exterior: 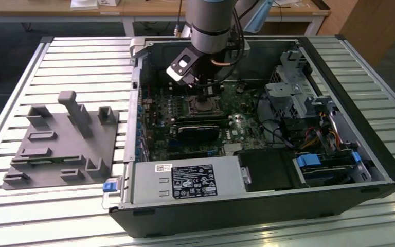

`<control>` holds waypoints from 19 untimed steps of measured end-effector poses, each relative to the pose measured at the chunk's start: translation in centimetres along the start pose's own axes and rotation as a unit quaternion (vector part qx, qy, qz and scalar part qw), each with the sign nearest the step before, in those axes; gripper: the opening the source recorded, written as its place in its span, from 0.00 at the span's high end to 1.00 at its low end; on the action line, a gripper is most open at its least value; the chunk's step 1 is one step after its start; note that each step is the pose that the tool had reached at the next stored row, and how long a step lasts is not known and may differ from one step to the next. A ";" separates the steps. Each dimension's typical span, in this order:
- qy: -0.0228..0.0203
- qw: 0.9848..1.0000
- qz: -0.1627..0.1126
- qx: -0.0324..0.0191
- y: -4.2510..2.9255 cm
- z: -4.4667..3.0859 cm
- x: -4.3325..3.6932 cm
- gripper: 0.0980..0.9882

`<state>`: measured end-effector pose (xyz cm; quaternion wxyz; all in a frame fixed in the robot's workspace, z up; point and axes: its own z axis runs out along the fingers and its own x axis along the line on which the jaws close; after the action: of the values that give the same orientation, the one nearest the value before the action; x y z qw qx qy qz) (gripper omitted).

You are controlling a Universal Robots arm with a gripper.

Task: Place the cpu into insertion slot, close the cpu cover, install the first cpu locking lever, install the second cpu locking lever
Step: 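Close the cpu cover, then install the first cpu locking lever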

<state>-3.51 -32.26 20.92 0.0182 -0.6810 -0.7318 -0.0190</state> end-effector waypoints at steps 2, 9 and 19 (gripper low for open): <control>0.000 1.000 0.000 0.000 0.12 0.00 -0.01 0.99; 0.000 1.000 0.000 0.000 0.14 -0.19 0.00 0.99; 0.000 1.000 0.000 0.000 0.15 -2.24 0.11 0.99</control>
<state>-3.37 -32.25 23.16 0.0182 -0.6810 -0.7318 -0.0191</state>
